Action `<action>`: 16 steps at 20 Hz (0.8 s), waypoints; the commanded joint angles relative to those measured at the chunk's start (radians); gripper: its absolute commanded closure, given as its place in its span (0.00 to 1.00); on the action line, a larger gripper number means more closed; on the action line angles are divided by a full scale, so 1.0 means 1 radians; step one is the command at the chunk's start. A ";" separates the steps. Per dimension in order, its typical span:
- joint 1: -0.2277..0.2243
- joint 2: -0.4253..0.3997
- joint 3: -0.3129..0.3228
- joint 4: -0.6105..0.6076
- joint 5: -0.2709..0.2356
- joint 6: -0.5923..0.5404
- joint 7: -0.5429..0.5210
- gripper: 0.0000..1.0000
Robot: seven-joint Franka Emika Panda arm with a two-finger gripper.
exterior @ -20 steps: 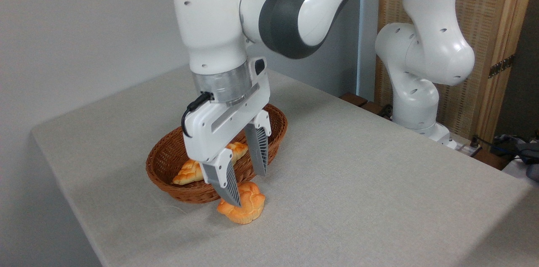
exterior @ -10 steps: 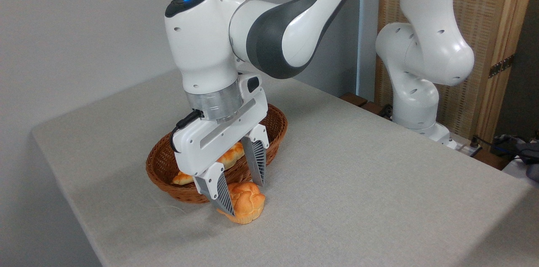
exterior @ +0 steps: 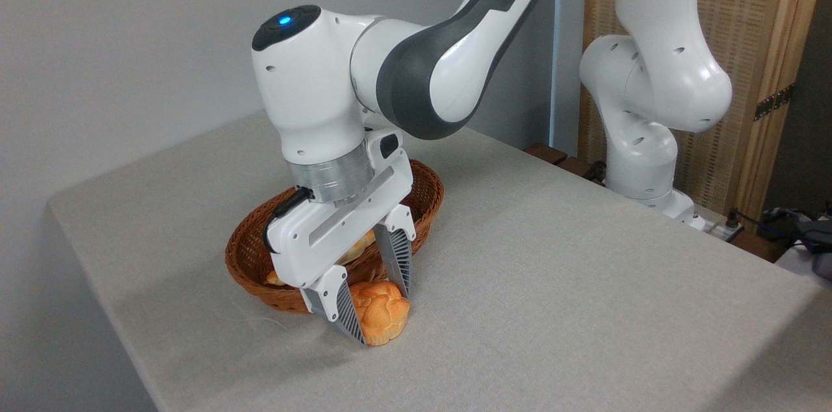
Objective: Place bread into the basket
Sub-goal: 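Close the gripper on the orange bun, then lift the orange bun and carry it over the basket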
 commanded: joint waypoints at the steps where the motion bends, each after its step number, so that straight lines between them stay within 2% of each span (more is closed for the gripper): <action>1: 0.001 -0.002 0.006 -0.003 0.016 0.012 0.019 0.57; 3: 0.001 -0.002 0.006 -0.003 0.016 0.012 0.019 0.62; 11: 0.001 -0.003 0.009 -0.002 0.016 0.006 0.019 0.62; 16: 0.005 -0.025 0.033 0.003 0.016 0.002 0.019 0.61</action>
